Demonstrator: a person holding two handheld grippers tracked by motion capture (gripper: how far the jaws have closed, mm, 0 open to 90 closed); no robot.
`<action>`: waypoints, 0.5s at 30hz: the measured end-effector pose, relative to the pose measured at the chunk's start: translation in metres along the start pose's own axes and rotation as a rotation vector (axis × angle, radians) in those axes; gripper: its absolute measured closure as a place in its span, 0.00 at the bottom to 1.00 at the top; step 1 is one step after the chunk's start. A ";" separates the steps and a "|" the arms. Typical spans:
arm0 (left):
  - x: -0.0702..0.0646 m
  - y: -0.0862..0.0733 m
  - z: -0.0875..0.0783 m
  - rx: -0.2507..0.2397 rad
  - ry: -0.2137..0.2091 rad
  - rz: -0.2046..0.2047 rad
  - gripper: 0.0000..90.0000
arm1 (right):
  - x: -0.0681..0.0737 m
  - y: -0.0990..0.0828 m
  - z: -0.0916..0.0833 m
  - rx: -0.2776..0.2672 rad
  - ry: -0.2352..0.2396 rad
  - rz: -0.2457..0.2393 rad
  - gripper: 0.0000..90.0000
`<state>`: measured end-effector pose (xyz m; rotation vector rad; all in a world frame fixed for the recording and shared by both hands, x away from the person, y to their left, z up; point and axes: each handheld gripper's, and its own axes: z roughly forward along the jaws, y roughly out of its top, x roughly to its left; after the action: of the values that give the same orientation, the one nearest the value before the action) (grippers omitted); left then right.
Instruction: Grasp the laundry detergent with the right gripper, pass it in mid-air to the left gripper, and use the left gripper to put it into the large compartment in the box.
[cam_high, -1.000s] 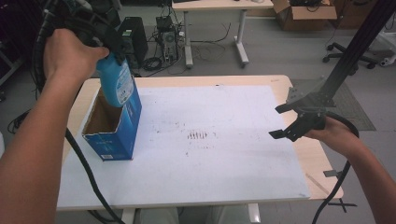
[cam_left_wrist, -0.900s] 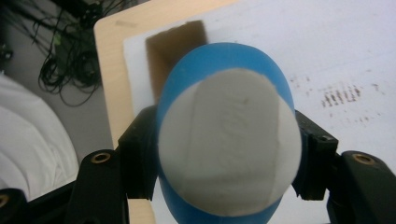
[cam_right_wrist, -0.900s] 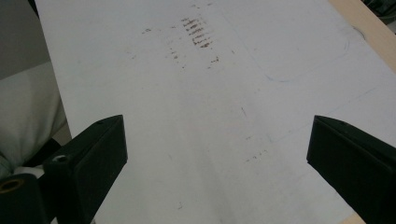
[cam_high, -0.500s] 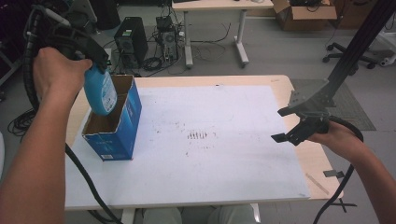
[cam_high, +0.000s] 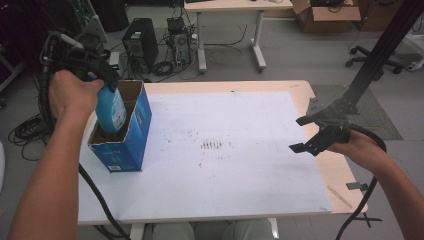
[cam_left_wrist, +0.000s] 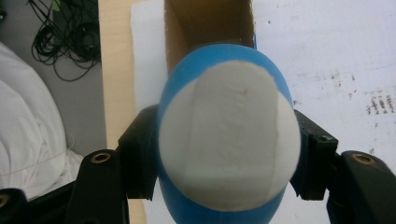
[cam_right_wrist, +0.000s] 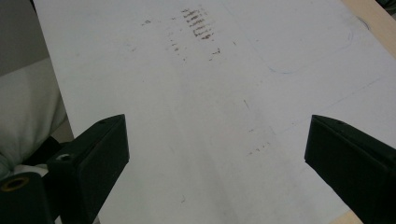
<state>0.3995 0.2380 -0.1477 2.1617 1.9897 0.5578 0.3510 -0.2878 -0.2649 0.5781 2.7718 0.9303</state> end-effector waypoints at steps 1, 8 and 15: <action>0.000 -0.001 0.005 0.003 -0.002 0.000 0.42 | 0.000 0.000 0.000 0.000 0.000 -0.002 0.07; -0.001 -0.005 0.030 0.024 -0.009 0.013 0.42 | -0.001 -0.002 0.003 0.008 0.000 0.004 0.07; -0.001 -0.010 0.053 0.043 -0.016 0.021 0.42 | -0.001 -0.003 0.005 0.015 0.003 0.013 0.07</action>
<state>0.4096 0.2453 -0.2006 2.2069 1.9919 0.5038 0.3521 -0.2875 -0.2712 0.5984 2.7832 0.9148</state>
